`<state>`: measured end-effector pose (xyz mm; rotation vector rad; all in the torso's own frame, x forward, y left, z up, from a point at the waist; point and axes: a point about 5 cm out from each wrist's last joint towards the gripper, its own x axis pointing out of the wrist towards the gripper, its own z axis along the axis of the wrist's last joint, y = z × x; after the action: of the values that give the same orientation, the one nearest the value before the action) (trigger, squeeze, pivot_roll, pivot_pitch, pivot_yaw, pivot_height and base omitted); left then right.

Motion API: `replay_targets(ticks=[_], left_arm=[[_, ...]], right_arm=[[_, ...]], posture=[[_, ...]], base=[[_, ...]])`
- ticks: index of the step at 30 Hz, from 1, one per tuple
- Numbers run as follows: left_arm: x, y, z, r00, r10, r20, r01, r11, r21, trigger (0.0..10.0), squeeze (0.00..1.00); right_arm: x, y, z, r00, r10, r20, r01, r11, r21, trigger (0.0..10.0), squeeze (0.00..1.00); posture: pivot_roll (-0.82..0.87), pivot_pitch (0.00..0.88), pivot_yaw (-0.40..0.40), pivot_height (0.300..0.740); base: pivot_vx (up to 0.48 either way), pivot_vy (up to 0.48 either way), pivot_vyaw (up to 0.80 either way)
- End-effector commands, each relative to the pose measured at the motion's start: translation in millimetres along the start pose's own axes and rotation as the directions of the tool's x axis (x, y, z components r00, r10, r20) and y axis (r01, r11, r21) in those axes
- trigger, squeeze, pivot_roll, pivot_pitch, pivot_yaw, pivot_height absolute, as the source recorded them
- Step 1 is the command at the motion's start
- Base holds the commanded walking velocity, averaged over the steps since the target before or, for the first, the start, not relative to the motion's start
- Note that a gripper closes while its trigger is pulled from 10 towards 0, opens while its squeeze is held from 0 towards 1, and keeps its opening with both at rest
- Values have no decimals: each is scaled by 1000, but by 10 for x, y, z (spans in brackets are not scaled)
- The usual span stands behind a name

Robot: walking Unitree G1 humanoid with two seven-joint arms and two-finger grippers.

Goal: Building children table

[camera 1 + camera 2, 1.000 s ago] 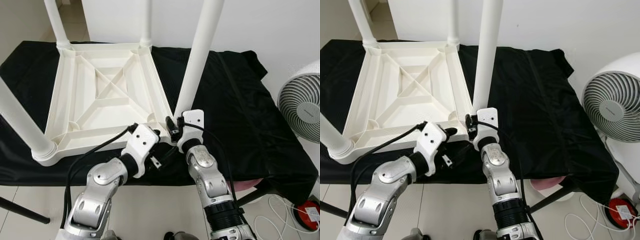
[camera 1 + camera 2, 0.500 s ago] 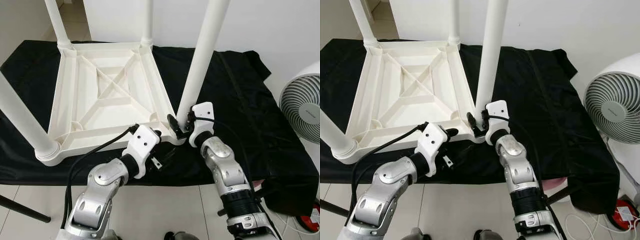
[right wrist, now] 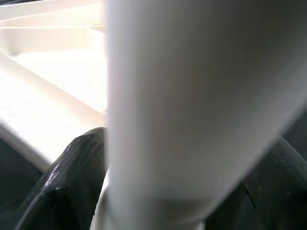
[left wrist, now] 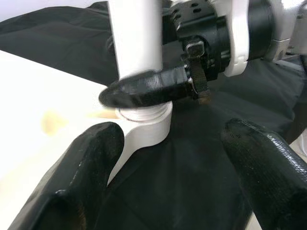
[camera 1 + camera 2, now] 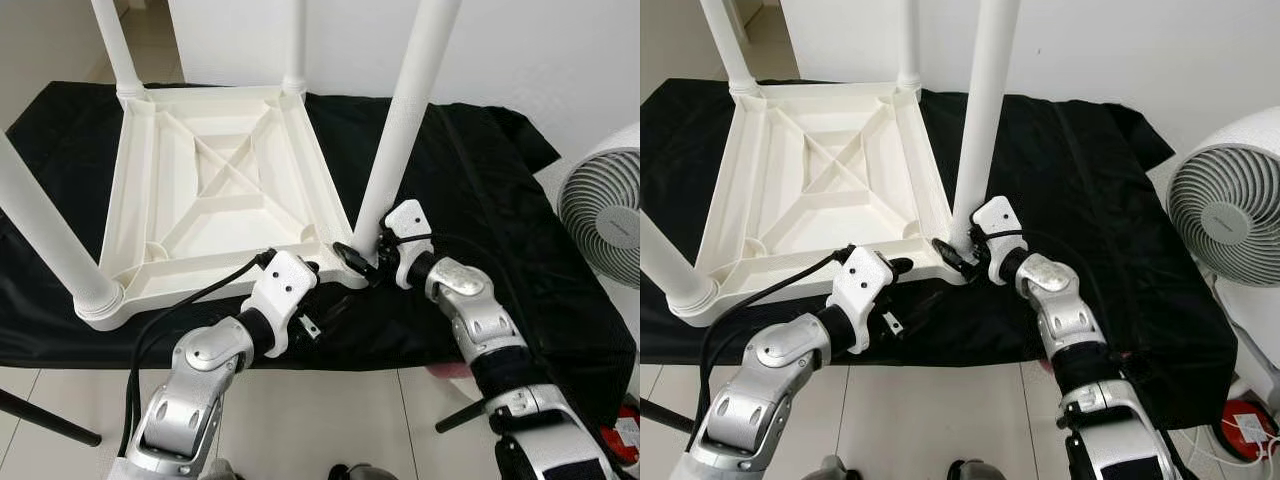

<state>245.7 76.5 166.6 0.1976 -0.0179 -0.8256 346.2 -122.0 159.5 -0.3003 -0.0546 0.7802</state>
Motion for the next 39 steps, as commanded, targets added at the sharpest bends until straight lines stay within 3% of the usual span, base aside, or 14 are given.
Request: replay_targets(ticks=[1, 6, 16, 17, 20, 21, 27, 28, 29, 30, 32, 35, 39], left_arm=[[16, 19, -26, 999, 51, -7, -51, 999, 1, 10000, 0], [13, 64, -29, 998, 62, -10, -62, 998, 16, 10000, 0], [-12, 113, 11, 997, 79, 0, -79, 996, 29, 10000, 0], [-9, 103, 21, 997, 76, 5, -76, 997, 28, 10000, 0], [-5, 92, 32, 997, 73, 10, -74, 997, 28, 10000, 0], [-6, 64, 15, 998, 68, 6, -68, 997, 23, 10000, 0], [-17, 24, 9, 999, 50, 2, -50, 999, 16, 10000, 0], [-16, 25, 14, 999, 46, 3, -46, 999, 14, 10000, 0], [-16, 25, 14, 999, 46, 3, -46, 999, 14, 10000, 0], [-14, 29, 17, 999, 45, 3, -45, 999, 14, 10000, 0], [-11, 32, 19, 999, 43, 3, -43, 999, 14, 10000, 0], [4, 20, 25, 999, 32, 5, -32, 999, 12, 10000, 0], [8, 12, 22, 1000, 30, 5, -30, 1000, 10, 10000, 0]], right_arm=[[-14, -52, -45, 999, 33, -27, -34, 999, -13, 10000, 0], [19, -112, -106, 996, 52, -69, -54, 998, -31, 10000, 0], [63, -101, -148, 997, 62, -42, -62, 998, -2, 10000, 0], [65, -99, -156, 996, 77, -39, -77, 997, 6, 4314, 0], [67, -98, -164, 995, 94, -34, -93, 996, 16, 4314, 0], [44, -147, -154, 997, 79, -18, -78, 996, 40, 0, 0], [3, -204, -157, 999, 41, -8, -41, 998, 54, 0, 0], [-13, -212, -168, 1000, 26, -6, -26, 998, 55, 2039, 0], [-13, -212, -168, 1000, 26, -6, -26, 998, 55, 2039, 0], [-25, -215, -178, 1000, 11, -7, -11, 998, 54, 10000, 0], [-34, -225, -190, 1000, -16, -9, 17, 998, 60, 10000, 0], [-26, -228, -201, 990, -142, -16, 143, 986, 90, 10000, 0], [-3, -158, -191, 983, -182, -8, 181, 977, 113, 10000, 0]], posture=[[-19, 40, -39, 740], [-5, 28, -28, 740], [30, 29, -22, 740], [28, 35, -26, 740], [28, 35, -26, 740], [26, 40, -22, 740], [17, 50, -9, 740], [14, 54, -6, 740], [14, 54, -6, 740], [11, 56, -2, 740], [9, 56, -2, 740], [4, 61, -3, 740], [-4, 67, 0, 740]], base=[[0, 0, 0], [0, 0, 0], [0, 0, 0], [0, 0, 0], [0, 0, 0], [0, 0, 0], [0, 0, 0], [0, 0, 0], [0, 0, 0], [0, 0, 0], [0, 0, 0], [0, 0, 0], [0, 0, 0]])
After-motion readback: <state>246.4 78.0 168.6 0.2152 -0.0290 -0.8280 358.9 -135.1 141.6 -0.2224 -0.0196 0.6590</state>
